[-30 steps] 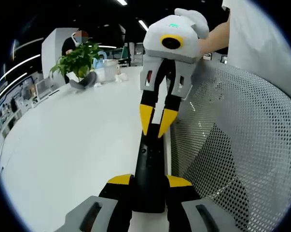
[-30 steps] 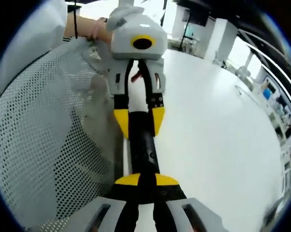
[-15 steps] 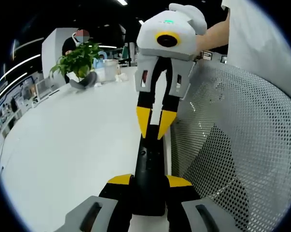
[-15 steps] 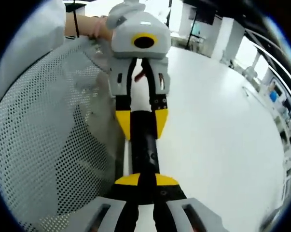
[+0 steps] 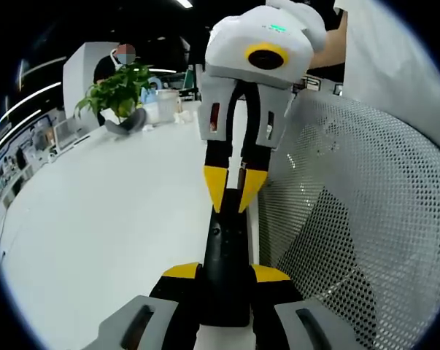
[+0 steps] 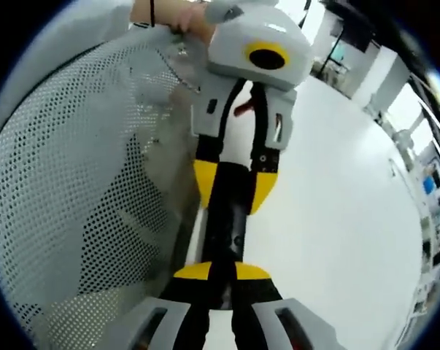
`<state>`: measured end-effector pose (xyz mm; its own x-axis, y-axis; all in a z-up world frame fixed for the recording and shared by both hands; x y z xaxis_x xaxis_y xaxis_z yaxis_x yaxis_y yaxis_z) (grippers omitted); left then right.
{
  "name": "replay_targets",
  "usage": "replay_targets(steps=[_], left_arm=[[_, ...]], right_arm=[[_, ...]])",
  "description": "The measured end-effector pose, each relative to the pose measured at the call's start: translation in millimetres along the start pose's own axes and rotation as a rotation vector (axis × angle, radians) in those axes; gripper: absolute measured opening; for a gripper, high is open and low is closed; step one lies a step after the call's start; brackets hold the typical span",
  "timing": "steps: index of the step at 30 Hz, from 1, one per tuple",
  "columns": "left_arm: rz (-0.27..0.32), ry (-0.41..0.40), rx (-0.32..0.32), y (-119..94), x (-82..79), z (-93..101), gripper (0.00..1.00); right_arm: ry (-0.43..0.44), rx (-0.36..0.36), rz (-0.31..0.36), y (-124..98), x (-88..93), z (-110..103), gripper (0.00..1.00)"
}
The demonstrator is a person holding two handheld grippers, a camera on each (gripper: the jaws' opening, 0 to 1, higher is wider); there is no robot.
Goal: Press the specified remote control buttons in sequence, fully releasing each button before pressing the next.
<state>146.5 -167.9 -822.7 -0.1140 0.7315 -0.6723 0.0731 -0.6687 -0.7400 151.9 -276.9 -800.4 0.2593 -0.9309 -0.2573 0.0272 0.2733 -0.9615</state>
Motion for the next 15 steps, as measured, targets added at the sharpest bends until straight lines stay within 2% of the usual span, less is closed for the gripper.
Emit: replay_targets(steps=[2,4,6,9,13,15], left_arm=[[0.0,0.0,0.0,-0.1,-0.1,0.2,0.25],[0.0,-0.001,-0.001,-0.3,-0.1,0.2,0.25],[0.001,-0.002,-0.002,-0.3,-0.3,0.1,0.25],[0.002,-0.003,-0.002,-0.3,-0.5,-0.2,0.25],[0.003,-0.003,-0.002,0.0,-0.7,-0.6,0.25],[0.003,-0.003,-0.001,0.2,-0.7,-0.7,0.25]], right_arm=[[0.048,-0.026,-0.009,-0.1,0.1,0.8,0.06],[0.16,-0.05,-0.013,0.0,-1.1,2.7,0.06],[0.235,-0.053,-0.023,0.1,-2.0,4.7,0.05],[0.234,-0.043,-0.043,0.8,-4.1,4.3,0.05],[0.142,-0.012,-0.086,1.3,-5.4,1.7,0.05],[0.141,-0.005,-0.087,1.4,-5.2,0.7,0.05]])
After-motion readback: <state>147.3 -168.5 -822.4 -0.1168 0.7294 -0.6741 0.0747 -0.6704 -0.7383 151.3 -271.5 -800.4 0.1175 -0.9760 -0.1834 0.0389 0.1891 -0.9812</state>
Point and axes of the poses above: the point that each gripper's makers call its tool centre point, and the gripper's own axes: y roughly forward along the fingers, z roughly to its right, x roughly out of its underside, the point moved 6 cm from there along -y, roughly backward along the fingers, and after that the axes turned 9 degrees about -z, right-handed, at the moved point
